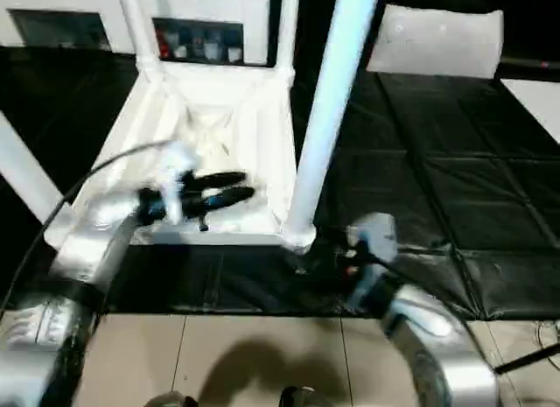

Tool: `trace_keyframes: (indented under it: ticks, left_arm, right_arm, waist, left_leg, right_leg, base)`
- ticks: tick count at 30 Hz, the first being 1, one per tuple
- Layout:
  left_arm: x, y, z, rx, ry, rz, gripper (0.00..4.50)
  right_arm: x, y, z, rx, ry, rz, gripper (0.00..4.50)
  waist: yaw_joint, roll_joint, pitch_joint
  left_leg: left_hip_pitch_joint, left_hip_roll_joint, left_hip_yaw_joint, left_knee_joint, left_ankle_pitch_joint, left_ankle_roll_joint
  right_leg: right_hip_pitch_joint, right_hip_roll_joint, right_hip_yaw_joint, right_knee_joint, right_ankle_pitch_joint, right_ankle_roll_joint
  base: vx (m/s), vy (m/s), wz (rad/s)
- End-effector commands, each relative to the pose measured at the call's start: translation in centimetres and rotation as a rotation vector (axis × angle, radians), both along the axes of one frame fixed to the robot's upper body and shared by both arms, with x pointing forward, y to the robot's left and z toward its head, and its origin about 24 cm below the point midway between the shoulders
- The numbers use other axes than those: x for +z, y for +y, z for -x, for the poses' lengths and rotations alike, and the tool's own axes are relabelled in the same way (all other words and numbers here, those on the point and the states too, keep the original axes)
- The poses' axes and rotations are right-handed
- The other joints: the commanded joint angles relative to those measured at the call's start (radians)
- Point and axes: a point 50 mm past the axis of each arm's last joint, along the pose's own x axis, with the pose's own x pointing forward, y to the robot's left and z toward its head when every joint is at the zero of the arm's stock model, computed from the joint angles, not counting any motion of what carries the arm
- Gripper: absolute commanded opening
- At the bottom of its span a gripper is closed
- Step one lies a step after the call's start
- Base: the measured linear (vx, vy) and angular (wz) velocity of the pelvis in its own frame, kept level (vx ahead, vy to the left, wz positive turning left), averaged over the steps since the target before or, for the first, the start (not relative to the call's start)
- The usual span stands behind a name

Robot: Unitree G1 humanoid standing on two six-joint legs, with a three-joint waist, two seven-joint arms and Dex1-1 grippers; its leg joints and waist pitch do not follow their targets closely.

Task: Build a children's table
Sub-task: Rotate leg to tighten, then rotate table base

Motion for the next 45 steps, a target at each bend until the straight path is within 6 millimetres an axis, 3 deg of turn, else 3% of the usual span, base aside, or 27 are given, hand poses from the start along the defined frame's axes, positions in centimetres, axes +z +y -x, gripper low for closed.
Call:
trace_keyframes:
  ticks: [1, 2, 3, 5, 6, 7, 8, 9, 10, 13, 15, 18, 19, 20, 21, 22, 23, 24, 25, 26, 29, 30, 33, 35, 39, 41, 45]
  left_arm:
    - [0.8, 0.3, 1.2, 0.052, -0.001, 0.045, 1.82]
    - [0.6, 0.4, 1.9, 0.073, 0.012, 0.052, 1.91]
    - [0.4, 0.5, 2.7, 0.099, 0.022, 0.061, 1.91]
    - [0.1, 0.7, 3.8, 0.131, 0.039, 0.066, 2.21]
    - [0.0, 0.8, 4.2, 0.141, 0.046, 0.066, 2.26]
    - [-0.7, 1.2, 6.0, 0.183, 0.074, 0.063, 2.34]
    - [-0.9, 1.4, 6.8, 0.199, 0.087, 0.063, 2.34]
    - [-0.9, 1.4, 6.8, 0.199, 0.087, 0.063, 2.45]
    - [-1.1, 1.6, 7.5, 0.218, 0.095, 0.06, 2.59]
    - [-1.3, 2.3, 9.3, 0.303, 0.094, 0.05, 2.77]
    - [-1.4, 2.8, 10.0, 0.385, 0.07, 0.028, 3.03]
    - [-1.5, 3.1, 10.3, 0.438, 0.071, 0.02, 3.18]
    - [-1.5, 3.4, 10.4, 0.502, 0.055, 0.017, 3.24]
    - [-1.5, 3.5, 10.4, 0.54, 0.049, 0.022, 3.33]
    - [-1.6, 4.1, 10.5, 0.629, 0.03, 0.016, 3.42]
    - [-1.6, 4.2, 10.5, 0.659, 0.023, 0.011, 3.51]
    - [-1.6, 4.4, 10.6, 0.691, 0.015, 0.013, 3.56]
    - [-1.6, 4.6, 10.7, 0.709, 0.011, 0.015, 3.6]
    - [-1.6, 4.6, 11.0, 0.718, 0.016, 0.032, 3.72]
    - [-1.7, 4.6, 11.2, 0.718, 0.023, 0.045, 3.84]
    - [-2.4, 4.7, 12.6, 0.723, 0.059, 0.047, 4.02]
    - [-2.6, 5.0, 13.1, 0.743, 0.067, 0.044, 4.11]
    - [-2.9, 5.8, 13.7, 0.81, 0.04, 0.026, 4.34]
    - [-3.0, 6.6, 14.1, 0.876, 0.005, 0.024, 4.45]
    - [-4.1, 7.7, 14.7, 0.963, -0.015, 0.01, 4.45]
    - [-4.3, 8.1, 14.6, 0.998, -0.025, 0.012, 4.45]
    - [-4.7, 8.9, 13.1, 1.013, -0.041, 0.014, 4.45]
  right_arm:
    - [1.0, 0.7, -0.4, 0.02, -0.032, -0.017, 4.5]
    - [1.0, 0.8, -0.7, 0.015, -0.038, -0.02, 4.5]
    - [1.1, 1.0, -1.1, 0.005, -0.046, -0.023, 4.5]
    - [1.3, 1.1, -1.7, -0.019, -0.057, -0.022, 4.5]
    - [1.3, 1.2, -2.0, -0.033, -0.061, -0.02, 4.5]
    - [1.4, 1.1, -3.4, -0.117, -0.072, -0.009, 4.5]
    - [1.5, 1.0, -4.0, -0.152, -0.076, -0.005, 4.5]
    - [1.5, 1.0, -4.0, -0.152, -0.076, -0.005, 4.5]
    - [1.5, 0.7, -4.5, -0.194, -0.075, -0.007, 4.5]
    - [1.7, -0.5, -5.9, -0.332, -0.079, -0.006, 4.5]
    - [1.7, -1.8, -6.6, -0.443, -0.08, 0.001, 4.5]
    - [1.5, -2.6, -6.9, -0.503, -0.074, 0.016, 4.5]
    - [1.3, -3.1, -6.9, -0.524, -0.074, 0.039, 4.5]
    - [1.1, -3.1, -6.7, -0.521, -0.068, 0.048, 4.5]
    - [0.7, -3.1, -6.2, -0.516, -0.056, 0.068, 4.5]
    - [0.5, -3.1, -6.1, -0.516, -0.054, 0.074, 4.5]
    - [0.3, -3.0, -5.8, -0.508, -0.047, 0.079, 4.5]
    - [0.2, -3.0, -5.6, -0.501, -0.042, 0.082, 4.5]
    - [0.0, -2.8, -5.4, -0.493, -0.034, 0.086, 4.5]
    - [-0.1, -2.7, -5.2, -0.485, -0.03, 0.089, 4.5]
    - [-0.8, -2.1, -4.2, -0.437, -0.011, 0.102, 4.5]
    - [-0.9, -1.9, -3.9, -0.414, -0.004, 0.103, 4.5]
    - [-1.0, -1.0, -3.2, -0.335, 0.003, 0.097, 4.5]
    - [-1.1, -0.2, -2.5, -0.238, 0.021, 0.086, 4.5]
    - [-1.0, 1.0, -1.1, -0.046, 0.033, 0.076, 4.5]
    - [-0.9, 1.2, -0.8, -0.005, 0.034, 0.065, 4.5]
    - [-0.4, 1.6, 0.1, 0.11, 0.054, 0.028, 4.5]
  waist:
    - [0.002, 0.009, -0.081]
    - [0.001, 0.008, -0.078]
    - [0.001, 0.008, -0.078]
    - [-0.004, 0.008, -0.072]
    - [-0.003, 0.011, -0.076]
    - [-0.004, 0.006, -0.074]
    - [-0.014, 0.006, -0.069]
    - [-0.013, 0.006, -0.072]
    - [-0.015, 0.012, -0.075]
    - [-0.022, 0.011, -0.07]
    - [-0.024, 0.012, -0.069]
    - [-0.026, 0.013, -0.068]
    - [-0.023, 0.02, -0.068]
    - [-0.029, 0.012, -0.069]
    - [-0.028, 0.022, -0.069]
    - [-0.035, 0.014, -0.071]
    - [-0.034, 0.022, -0.07]
    - [-0.038, 0.015, -0.072]
    - [-0.037, 0.016, -0.077]
    - [-0.038, 0.014, -0.075]
    - [-0.045, 0.02, -0.077]
    - [-0.051, 0.018, -0.073]
    - [-0.055, 0.021, -0.079]
    - [-0.054, 0.02, -0.075]
    - [-0.055, 0.022, -0.071]
    - [-0.053, 0.024, -0.072]
    - [-0.052, 0.032, -0.066]
  left_leg:
    - [0.0, 0.039, -0.005, -0.064, -0.176, 0.042]
    - [0.001, 0.041, -0.007, -0.066, -0.191, 0.033]
    - [0.001, 0.041, -0.007, -0.066, -0.191, 0.033]
    - [0.001, 0.034, -0.005, -0.066, -0.223, 0.031]
    - [0.006, 0.036, -0.008, -0.065, -0.228, 0.024]
    - [0.004, 0.036, -0.008, -0.067, -0.229, 0.022]
    - [-0.008, 0.036, -0.011, -0.073, -0.239, 0.016]
    - [-0.005, 0.033, -0.011, -0.07, -0.244, 0.012]
    - [0.012, 0.031, -0.009, -0.064, -0.269, 0.009]
    - [0.003, 0.031, -0.011, -0.07, -0.295, 0.007]
    - [0.014, 0.026, -0.01, -0.065, -0.333, 0.007]
    - [0.011, 0.025, -0.013, -0.068, -0.342, 0.006]
    - [0.014, 0.024, -0.013, -0.068, -0.351, 0.004]
    - [0.008, 0.021, -0.015, -0.067, -0.357, 0.006]
    - [0.007, 0.021, -0.016, -0.067, -0.358, 0.005]
    - [0.002, 0.021, -0.016, -0.066, -0.356, 0.01]
    - [0.002, 0.019, -0.017, -0.067, -0.36, 0.01]
    - [0.002, 0.017, -0.016, -0.064, -0.367, 0.017]
    - [0.001, 0.016, -0.016, -0.061, -0.354, 0.02]
    - [-0.003, 0.016, -0.016, -0.063, -0.35, 0.023]
    - [-0.004, 0.014, -0.017, -0.059, -0.346, 0.029]
    - [-0.012, 0.016, -0.018, -0.063, -0.349, 0.034]
    - [-0.008, 0.017, -0.019, -0.06, -0.356, 0.039]
    - [-0.01, 0.02, -0.021, -0.065, -0.357, 0.047]
    - [-0.004, 0.016, -0.022, -0.062, -0.388, 0.046]
    - [-0.006, 0.021, -0.026, -0.067, -0.387, 0.046]
    - [0.007, 0.026, -0.035, -0.072, -0.444, 0.038]
  right_leg:
    - [0.064, -0.076, 0.047, -0.067, -0.34, -0.174]
    - [0.06, -0.077, 0.046, -0.072, -0.395, -0.156]
    - [0.06, -0.077, 0.046, -0.072, -0.395, -0.156]
    - [0.052, -0.072, 0.044, -0.091, -0.498, -0.109]
    - [0.049, -0.072, 0.044, -0.089, -0.509, -0.095]
    - [0.048, -0.071, 0.044, -0.091, -0.513, -0.09]
    - [0.052, -0.071, 0.041, -0.091, -0.528, -0.089]
    - [0.051, -0.07, 0.039, -0.092, -0.546, -0.075]
    - [0.038, -0.066, 0.041, -0.097, -0.557, -0.062]
    - [0.041, -0.06, 0.037, -0.098, -0.546, -0.056]
    - [0.032, -0.055, 0.033, -0.108, -0.58, -0.029]
    - [0.036, -0.053, 0.029, -0.111, -0.582, -0.006]
    - [0.034, -0.054, 0.028, -0.114, -0.59, -0.002]
    - [0.039, -0.053, 0.026, -0.115, -0.595, 0.01]
    - [0.04, -0.054, 0.026, -0.114, -0.594, 0.011]
    - [0.042, -0.051, 0.026, -0.115, -0.584, 0.019]
    - [0.042, -0.052, 0.025, -0.116, -0.591, 0.022]
    - [0.039, -0.051, 0.024, -0.12, -0.612, 0.028]
    - [0.042, -0.054, 0.025, -0.119, -0.615, 0.03]
    - [0.042, -0.054, 0.025, -0.119, -0.615, 0.03]
    - [0.038, -0.054, 0.023, -0.123, -0.633, 0.037]
    - [0.039, -0.051, 0.023, -0.123, -0.63, 0.035]
    - [0.036, -0.049, 0.024, -0.123, -0.622, 0.033]
    - [0.037, -0.045, 0.024, -0.121, -0.59, 0.025]
    - [0.036, -0.048, 0.018, -0.136, -0.653, 0.054]
    - [0.038, -0.05, 0.018, -0.133, -0.627, 0.047]
    - [0.039, -0.054, 0.005, -0.141, -0.617, 0.028]
  base:
    - [0.0, 0.0, 0.0]
    - [0.0, 0.0, 0.0]
    - [0.0, 0.0, 0.0]
    - [0.0, 0.0, 0.0]
    - [0.0, 0.0, 0.0]
    - [0.0, 0.0, 0.0]
    - [0.0, 0.0, 0.0]
    - [0.0, 0.0, 0.0]
    - [0.0, 0.0, 0.0]
    - [0.0, 0.0, 0.0]
    - [0.0, 0.0, 0.0]
    - [0.0, 0.0, 0.0]
    - [0.0, 0.0, 0.0]
    - [0.0, 0.0, 0.0]
    - [0.0, 0.0, 0.0]
    - [0.0, 0.0, 0.0]
    - [0.0, 0.0, 0.0]
    - [0.0, 0.0, 0.0]
    - [0.0, 0.0, 0.0]
    - [0.0, 0.0, 0.0]
    - [0.0, 0.0, 0.0]
    - [0.0, 0.0, 0.0]
    - [0.0, 0.0, 0.0]
    - [0.0, 0.0, 0.0]
    - [0.0, 0.0, 0.0]
    - [0.0, 0.0, 0.0]
    - [0.0, 0.0, 0.0]
